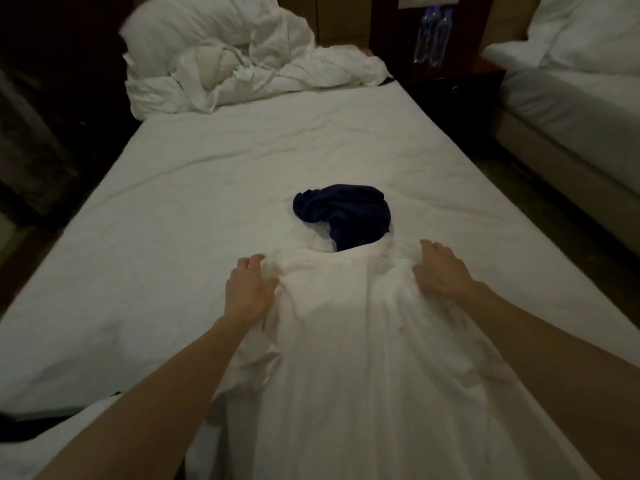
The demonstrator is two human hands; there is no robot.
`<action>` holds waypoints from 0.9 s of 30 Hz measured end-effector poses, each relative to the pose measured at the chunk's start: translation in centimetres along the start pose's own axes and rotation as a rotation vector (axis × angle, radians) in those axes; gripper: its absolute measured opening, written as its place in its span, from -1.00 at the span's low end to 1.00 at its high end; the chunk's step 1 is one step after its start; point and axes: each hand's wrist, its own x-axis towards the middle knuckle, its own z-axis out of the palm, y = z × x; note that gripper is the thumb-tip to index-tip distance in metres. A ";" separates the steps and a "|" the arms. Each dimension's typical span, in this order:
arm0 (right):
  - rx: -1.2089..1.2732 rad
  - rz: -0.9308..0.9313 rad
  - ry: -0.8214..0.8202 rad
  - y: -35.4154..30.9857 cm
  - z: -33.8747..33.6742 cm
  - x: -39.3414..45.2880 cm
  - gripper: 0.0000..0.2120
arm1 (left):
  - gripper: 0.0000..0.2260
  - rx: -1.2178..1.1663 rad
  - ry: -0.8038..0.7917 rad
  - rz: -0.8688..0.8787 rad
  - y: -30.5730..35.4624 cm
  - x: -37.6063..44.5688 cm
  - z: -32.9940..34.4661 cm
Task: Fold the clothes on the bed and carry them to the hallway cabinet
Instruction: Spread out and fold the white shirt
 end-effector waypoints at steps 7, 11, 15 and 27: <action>0.039 0.314 -0.123 6.1 -0.5 -7.3 -0.49 | -0.35 0.281 -0.233 -0.327 -1.4 -8.9 -3.0; 0.232 0.345 -0.031 7.9 -0.7 -11.1 -0.56 | -0.50 0.245 -0.296 -0.338 -1.7 -11.8 -4.6; 0.601 0.267 0.111 6.7 -2.8 -12.3 -0.55 | -0.77 0.144 -0.210 -0.304 -0.5 -12.6 -6.6; 1.044 0.209 -0.148 -7.0 -3.2 -9.6 -0.49 | -0.85 -0.728 0.002 -0.639 -0.8 -7.2 -8.5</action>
